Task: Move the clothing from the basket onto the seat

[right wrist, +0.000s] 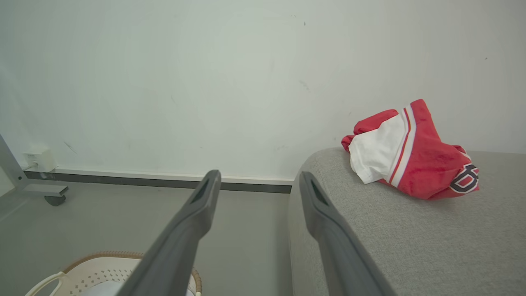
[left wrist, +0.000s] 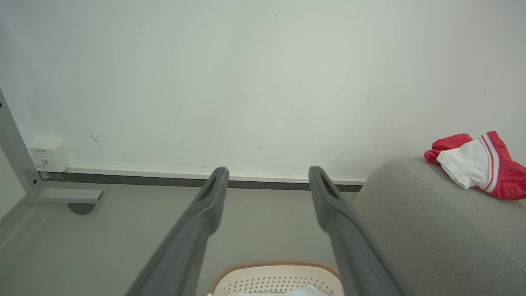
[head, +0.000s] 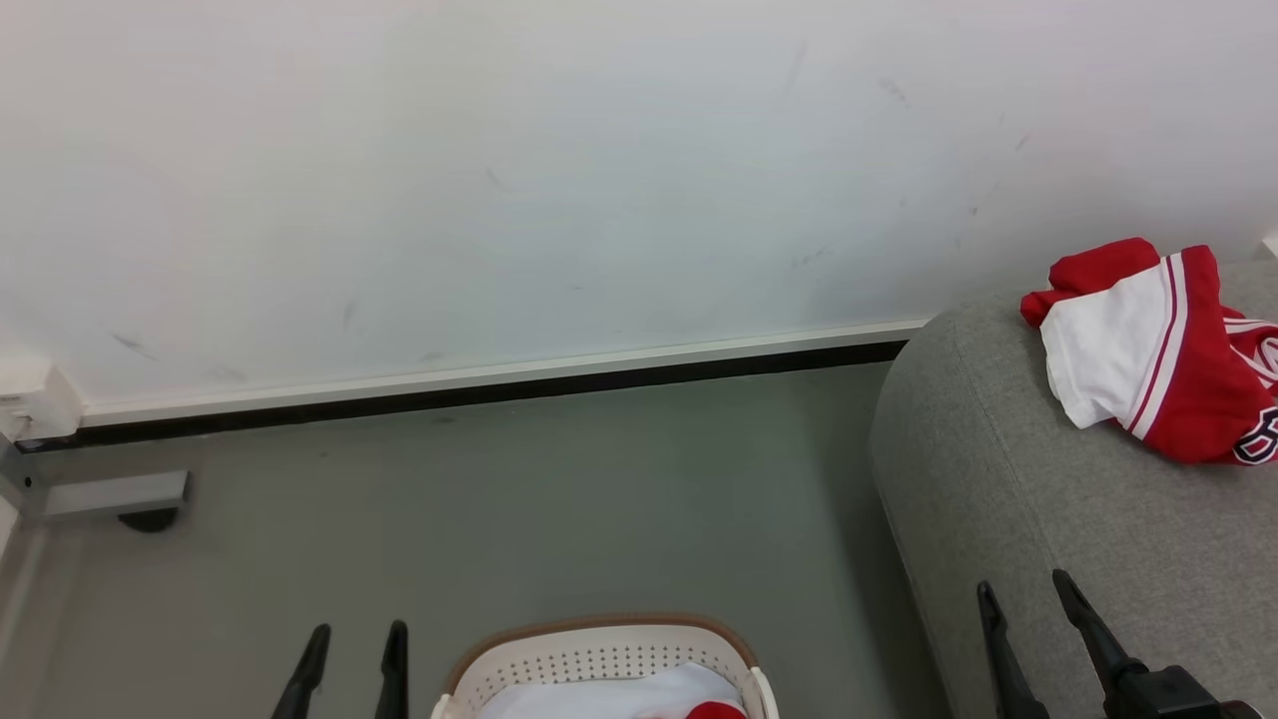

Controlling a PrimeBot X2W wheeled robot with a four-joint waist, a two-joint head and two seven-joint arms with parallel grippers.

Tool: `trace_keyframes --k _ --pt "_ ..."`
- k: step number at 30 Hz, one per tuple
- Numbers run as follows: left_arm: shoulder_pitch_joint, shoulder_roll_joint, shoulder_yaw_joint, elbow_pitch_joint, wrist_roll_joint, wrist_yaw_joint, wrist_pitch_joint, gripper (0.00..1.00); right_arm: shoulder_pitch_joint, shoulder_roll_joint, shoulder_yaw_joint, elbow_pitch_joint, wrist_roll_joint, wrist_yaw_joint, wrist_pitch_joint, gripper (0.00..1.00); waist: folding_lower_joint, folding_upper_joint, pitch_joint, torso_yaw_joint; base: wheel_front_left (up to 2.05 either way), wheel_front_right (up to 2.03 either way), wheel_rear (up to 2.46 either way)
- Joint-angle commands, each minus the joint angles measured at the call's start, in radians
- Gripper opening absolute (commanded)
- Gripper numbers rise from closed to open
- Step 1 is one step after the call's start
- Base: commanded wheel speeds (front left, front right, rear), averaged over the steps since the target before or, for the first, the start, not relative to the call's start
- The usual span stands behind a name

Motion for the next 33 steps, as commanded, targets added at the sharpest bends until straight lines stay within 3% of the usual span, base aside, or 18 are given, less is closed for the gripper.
trace_keyframes --k 1,21,29,33 --pt "0.0 0.001 0.005 0.003 0.008 -0.003 0.0 1.0 -0.009 -0.004 0.001 0.004 0.002 -0.002 -0.002 1.0 0.0001 0.0 0.0 -0.001 0.0 0.0 0.0" --pt "-0.025 0.0 -0.016 -0.003 -0.021 -0.01 0.0 1.0 -0.024 -0.004 -0.009 0.001 0.011 -0.002 -0.002 1.0 0.0001 0.0 0.022 -0.022 0.0 0.0 0.0" --pt "-0.126 0.005 -0.099 0.051 0.015 -0.012 0.0 1.0 -0.047 -0.004 -0.013 -0.012 0.013 -0.002 -0.002 1.0 0.0001 0.0 0.082 -0.045 0.0 0.0 0.0" --pt "-0.22 0.028 -0.199 0.154 0.036 -0.011 0.02 1.0 -0.077 -0.004 -0.017 -0.029 0.02 -0.002 -0.002 1.0 0.0001 0.0 0.153 -0.069 0.0 0.0 0.0"
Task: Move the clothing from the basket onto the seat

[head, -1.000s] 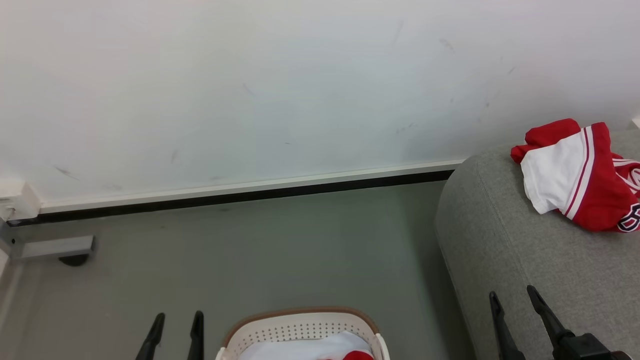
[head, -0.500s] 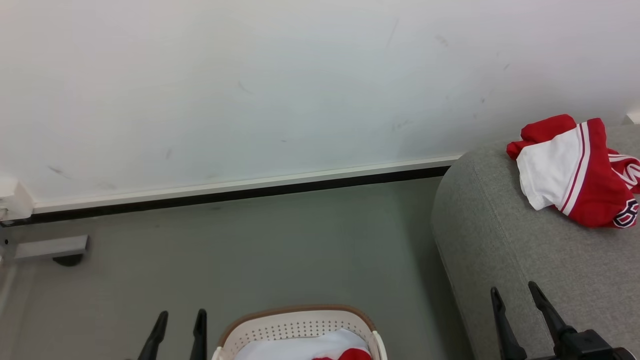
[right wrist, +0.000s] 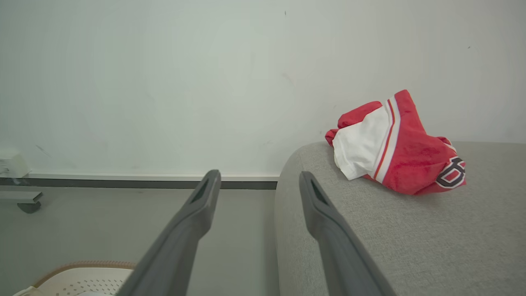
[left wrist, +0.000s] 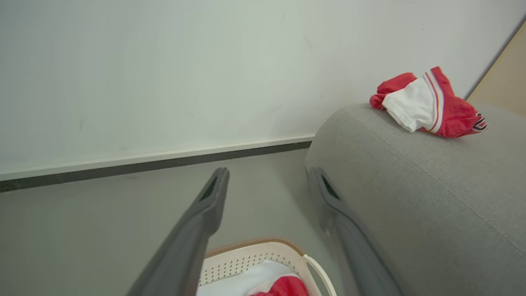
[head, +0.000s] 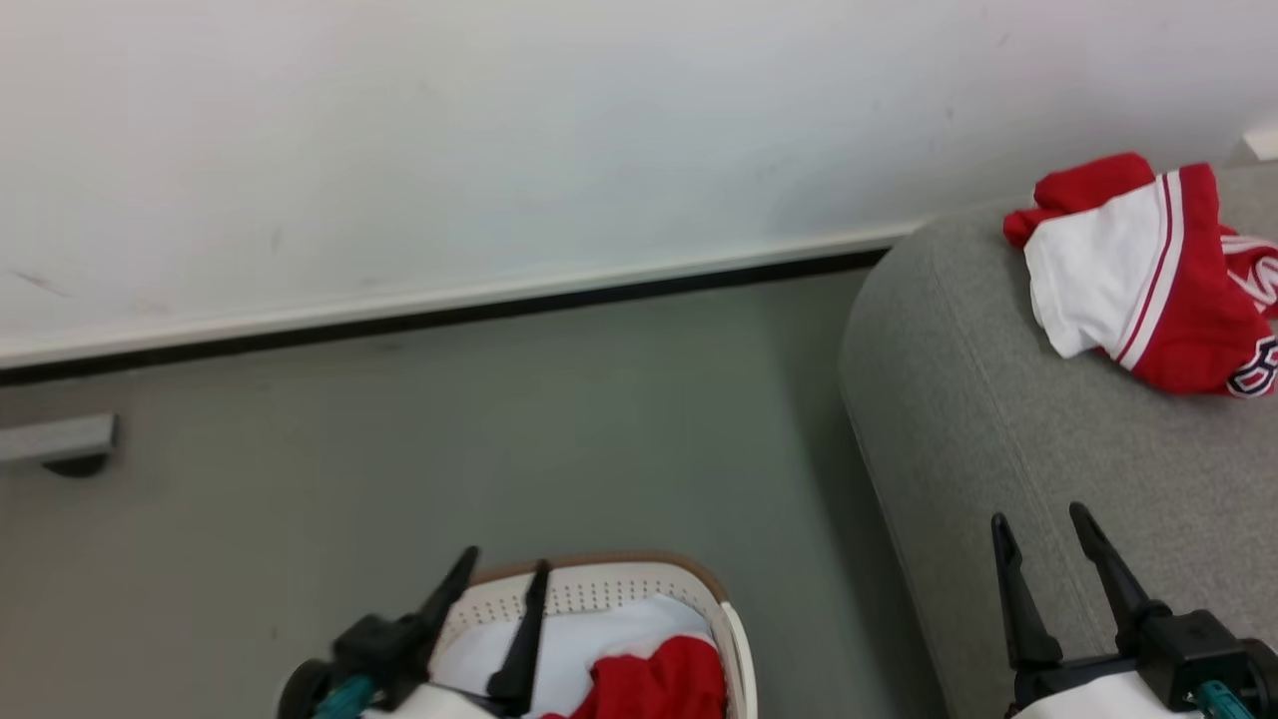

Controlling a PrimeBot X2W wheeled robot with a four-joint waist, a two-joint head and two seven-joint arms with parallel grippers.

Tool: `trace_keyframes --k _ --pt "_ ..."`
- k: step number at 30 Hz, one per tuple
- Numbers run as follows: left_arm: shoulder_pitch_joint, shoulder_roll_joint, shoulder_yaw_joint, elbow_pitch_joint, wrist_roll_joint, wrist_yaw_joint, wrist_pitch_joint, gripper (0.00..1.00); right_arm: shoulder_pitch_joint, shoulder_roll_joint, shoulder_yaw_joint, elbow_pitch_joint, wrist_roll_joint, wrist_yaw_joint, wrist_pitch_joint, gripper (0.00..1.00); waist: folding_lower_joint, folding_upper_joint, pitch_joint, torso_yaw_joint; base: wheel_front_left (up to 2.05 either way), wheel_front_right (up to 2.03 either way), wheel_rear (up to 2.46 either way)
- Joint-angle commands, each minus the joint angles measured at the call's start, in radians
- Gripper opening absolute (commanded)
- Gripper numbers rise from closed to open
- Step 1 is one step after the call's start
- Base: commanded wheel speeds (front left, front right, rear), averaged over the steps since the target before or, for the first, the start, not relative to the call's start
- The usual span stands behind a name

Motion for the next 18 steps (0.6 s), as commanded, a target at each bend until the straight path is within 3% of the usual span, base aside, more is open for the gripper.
trace_keyframes --k 1,11,18 --pt "-0.034 0.008 -0.023 0.029 0.008 0.001 0.02 1.0 -0.02 -0.005 -0.003 -0.008 0.006 -0.002 -0.002 1.0 -0.0001 0.0 0.058 -0.026 0.0 0.0 0.0" --pt "-0.239 0.037 -0.212 0.295 -0.016 0.001 0.169 1.0 -0.098 -0.004 -0.022 -0.076 0.031 -0.002 -0.002 1.0 -0.0001 0.0 0.307 -0.09 0.0 0.0 0.0" --pt "-0.363 0.07 -0.296 0.459 -0.034 0.001 0.204 1.0 -0.141 -0.003 -0.042 -0.141 0.042 -0.002 -0.002 1.0 -0.0001 0.0 0.465 -0.106 0.0 0.0 0.0"
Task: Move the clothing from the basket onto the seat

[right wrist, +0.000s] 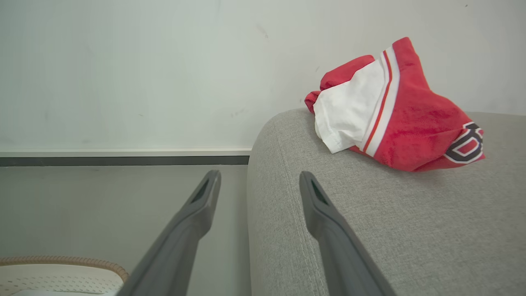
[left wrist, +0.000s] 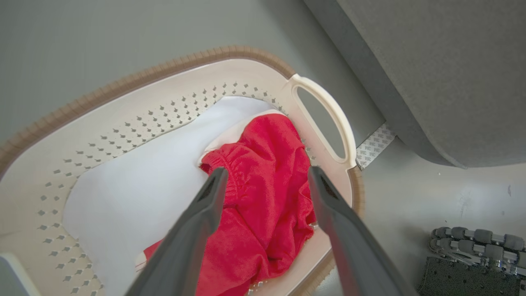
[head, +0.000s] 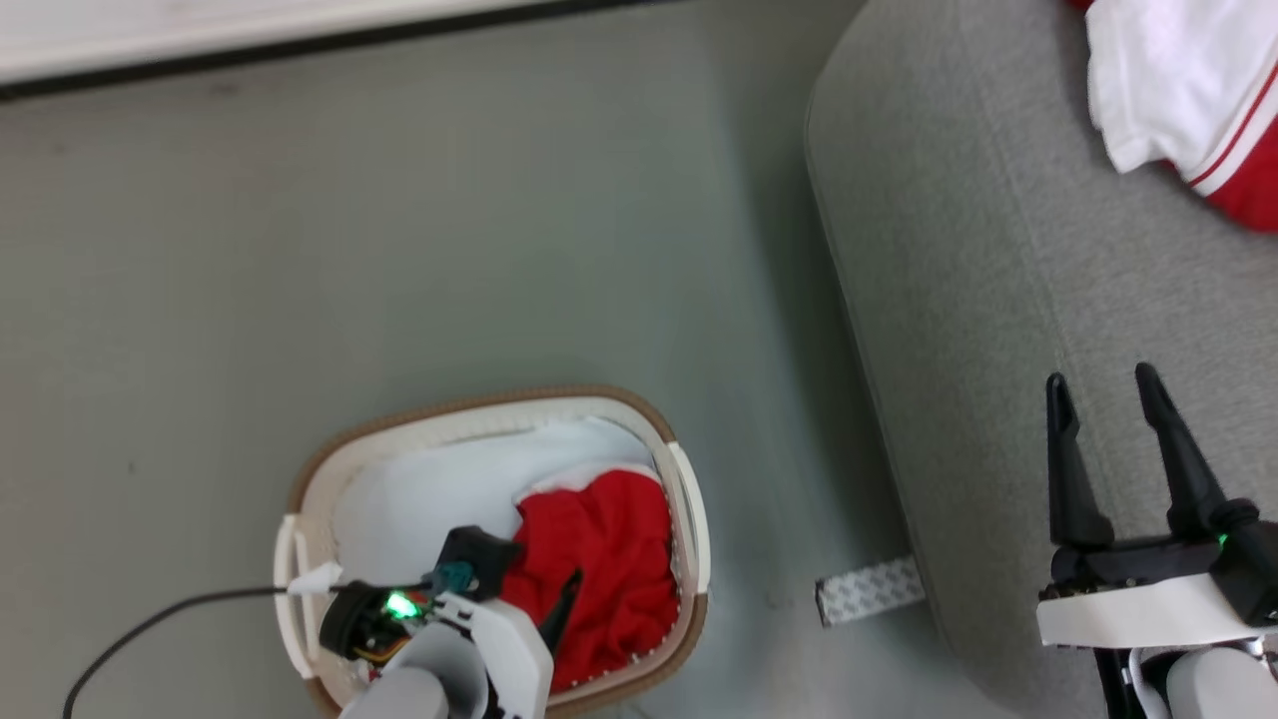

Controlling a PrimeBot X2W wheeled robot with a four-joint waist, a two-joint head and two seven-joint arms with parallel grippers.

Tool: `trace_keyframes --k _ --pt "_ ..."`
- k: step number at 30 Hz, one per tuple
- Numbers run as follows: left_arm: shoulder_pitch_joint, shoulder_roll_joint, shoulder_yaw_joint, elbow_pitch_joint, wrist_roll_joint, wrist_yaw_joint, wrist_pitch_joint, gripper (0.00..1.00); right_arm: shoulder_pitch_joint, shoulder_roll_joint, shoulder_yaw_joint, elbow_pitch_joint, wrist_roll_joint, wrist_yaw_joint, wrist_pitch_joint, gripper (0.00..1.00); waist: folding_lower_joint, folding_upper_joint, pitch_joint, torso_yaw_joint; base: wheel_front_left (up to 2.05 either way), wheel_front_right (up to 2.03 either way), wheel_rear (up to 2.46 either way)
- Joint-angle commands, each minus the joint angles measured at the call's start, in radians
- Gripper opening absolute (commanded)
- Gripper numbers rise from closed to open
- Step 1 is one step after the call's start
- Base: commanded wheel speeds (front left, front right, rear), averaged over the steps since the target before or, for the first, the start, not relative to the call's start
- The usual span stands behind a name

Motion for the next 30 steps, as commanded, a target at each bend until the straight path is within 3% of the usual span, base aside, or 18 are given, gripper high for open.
trace_keyframes --k 1,14,20,30 --pt "-0.031 0.008 -0.013 0.023 -0.009 0.001 0.004 1.0 -0.019 -0.001 -0.004 -0.019 0.003 -0.002 -0.002 1.0 -0.0003 -0.0001 0.103 -0.02 0.0 0.0 0.0" --pt "-0.231 0.003 -0.194 0.189 -0.099 0.001 -0.027 1.0 -0.068 -0.002 -0.056 -0.155 -0.031 -0.002 -0.002 1.0 -0.0003 -0.0001 0.307 0.018 0.0 0.0 0.0" --pt "-0.304 0.004 -0.269 0.241 -0.15 0.001 -0.058 1.0 -0.06 -0.002 -0.057 -0.207 -0.044 -0.002 -0.002 1.0 -0.0003 -0.0001 0.365 0.031 0.0 0.0 0.0" --pt "-0.38 -0.042 -0.401 0.322 -0.225 0.001 -0.108 1.0 -0.007 -0.001 -0.069 -0.27 -0.07 -0.002 -0.002 1.0 -0.0003 -0.0001 0.401 0.066 0.0 0.0 0.0"
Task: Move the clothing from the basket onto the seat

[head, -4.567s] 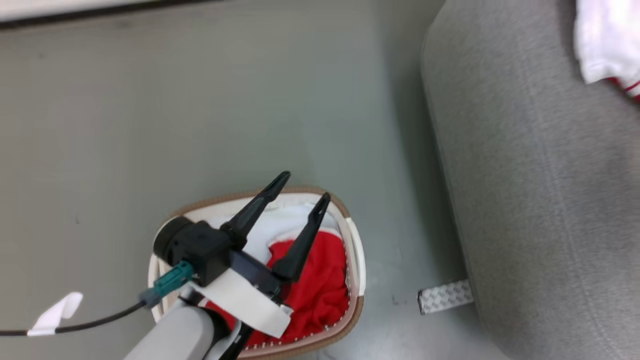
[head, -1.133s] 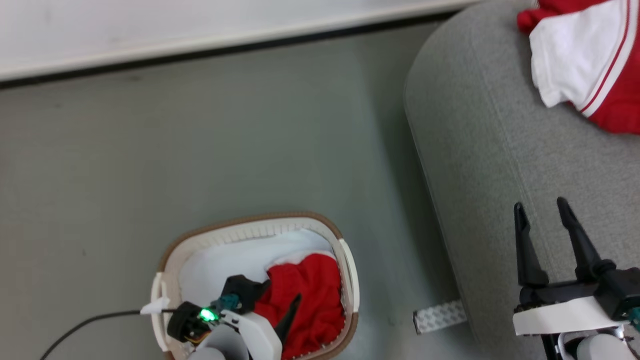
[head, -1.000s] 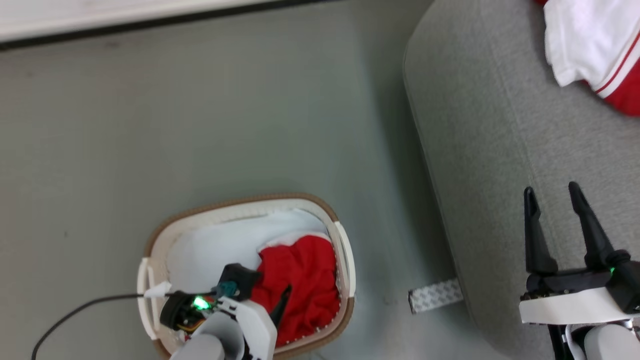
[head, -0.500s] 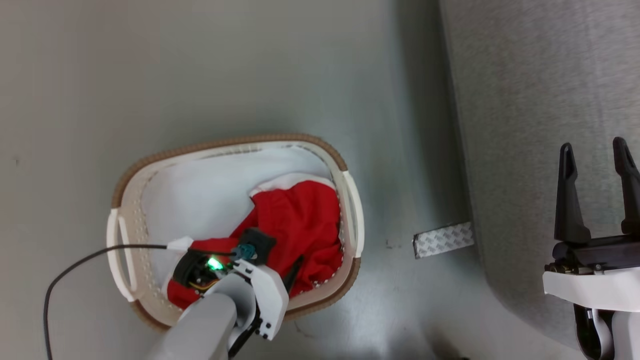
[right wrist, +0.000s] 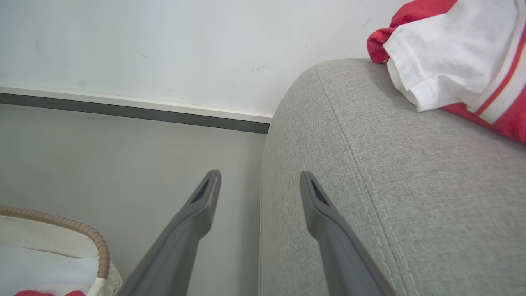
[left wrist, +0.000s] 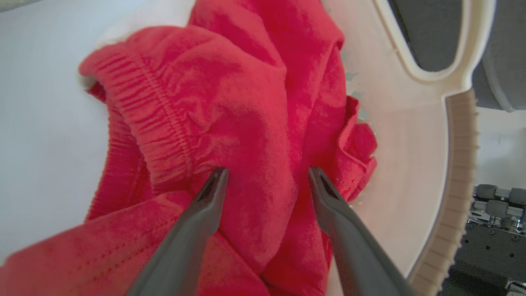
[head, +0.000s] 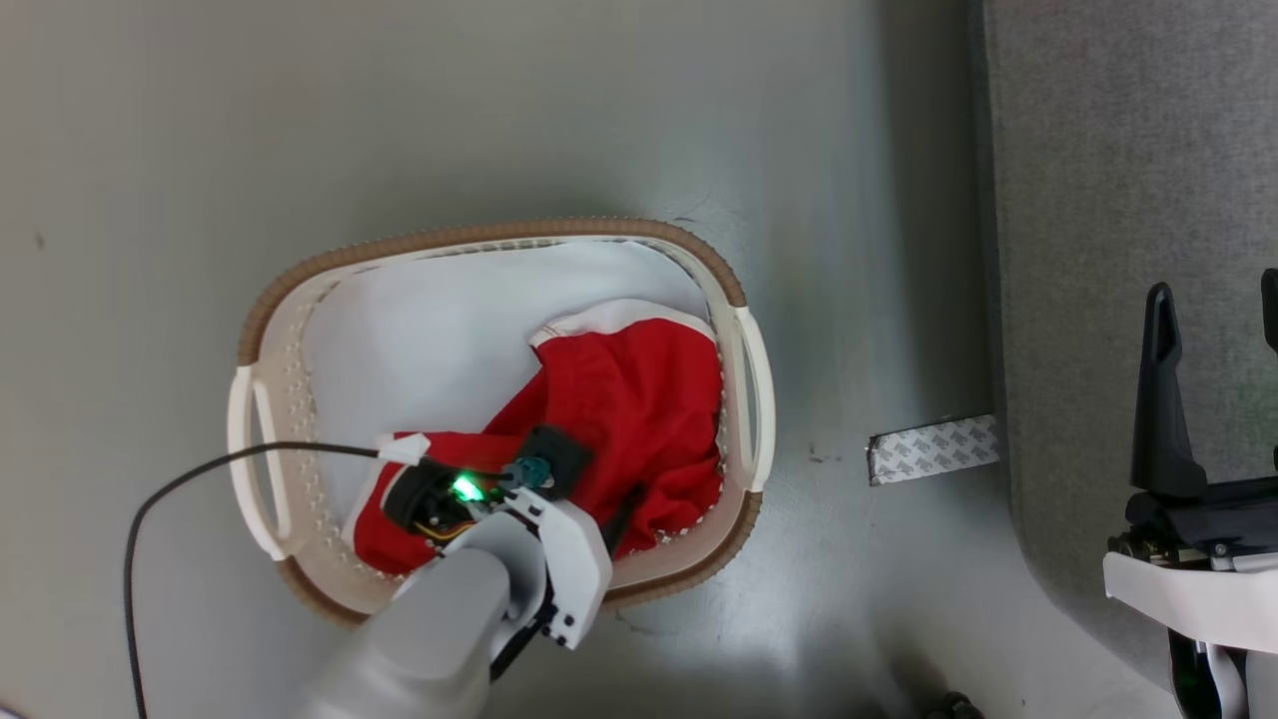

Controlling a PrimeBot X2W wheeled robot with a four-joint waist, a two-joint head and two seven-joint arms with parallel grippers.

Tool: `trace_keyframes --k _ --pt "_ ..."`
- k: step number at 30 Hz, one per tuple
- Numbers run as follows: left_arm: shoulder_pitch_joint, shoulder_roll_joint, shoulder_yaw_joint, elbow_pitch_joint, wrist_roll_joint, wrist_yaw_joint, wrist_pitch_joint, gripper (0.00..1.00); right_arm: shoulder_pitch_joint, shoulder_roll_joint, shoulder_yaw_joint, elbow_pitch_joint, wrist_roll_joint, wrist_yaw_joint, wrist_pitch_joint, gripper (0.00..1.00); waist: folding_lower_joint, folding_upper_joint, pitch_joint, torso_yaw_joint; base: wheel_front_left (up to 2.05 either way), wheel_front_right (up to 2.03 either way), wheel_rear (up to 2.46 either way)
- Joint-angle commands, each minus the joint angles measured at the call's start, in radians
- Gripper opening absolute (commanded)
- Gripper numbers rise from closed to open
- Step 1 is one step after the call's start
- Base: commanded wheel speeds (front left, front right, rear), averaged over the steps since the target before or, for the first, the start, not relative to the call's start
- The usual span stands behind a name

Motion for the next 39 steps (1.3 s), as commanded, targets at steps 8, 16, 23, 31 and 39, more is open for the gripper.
trace_keyframes --k 8,16,23,31,39 --pt "-0.047 -0.03 -0.112 0.017 -0.11 0.001 -0.048 0.0 0.015 -0.001 -0.002 -0.022 -0.025 -0.002 -0.002 1.0 -0.0002 0.0 0.003 0.02 0.0 0.0 0.0" --pt "-0.058 -0.01 -0.128 -0.02 -0.239 0.001 -0.108 0.0 -0.021 -0.001 0.02 0.005 -0.001 -0.002 -0.002 1.0 -0.0002 0.0 -0.048 0.014 0.0 0.0 0.0" --pt "0.009 0.053 -0.068 -0.128 -0.326 0.001 -0.12 0.0 -0.022 -0.002 0.035 0.068 0.03 -0.002 -0.002 1.0 -0.0002 0.0 -0.196 0.028 0.0 0.0 0.0" --pt "0.162 0.096 0.063 -0.302 -0.335 0.01 -0.12 0.0 0.019 -0.002 0.046 0.144 0.053 -0.002 -0.002 1.0 -0.0002 0.0 -0.396 0.057 0.0 0.0 0.0" --pt "0.308 0.141 0.147 -0.521 -0.321 0.079 -0.121 0.0 0.066 -0.002 0.058 0.214 0.049 -0.002 -0.002 1.0 -0.0002 0.0 -0.603 0.1 0.0 0.0 0.0"
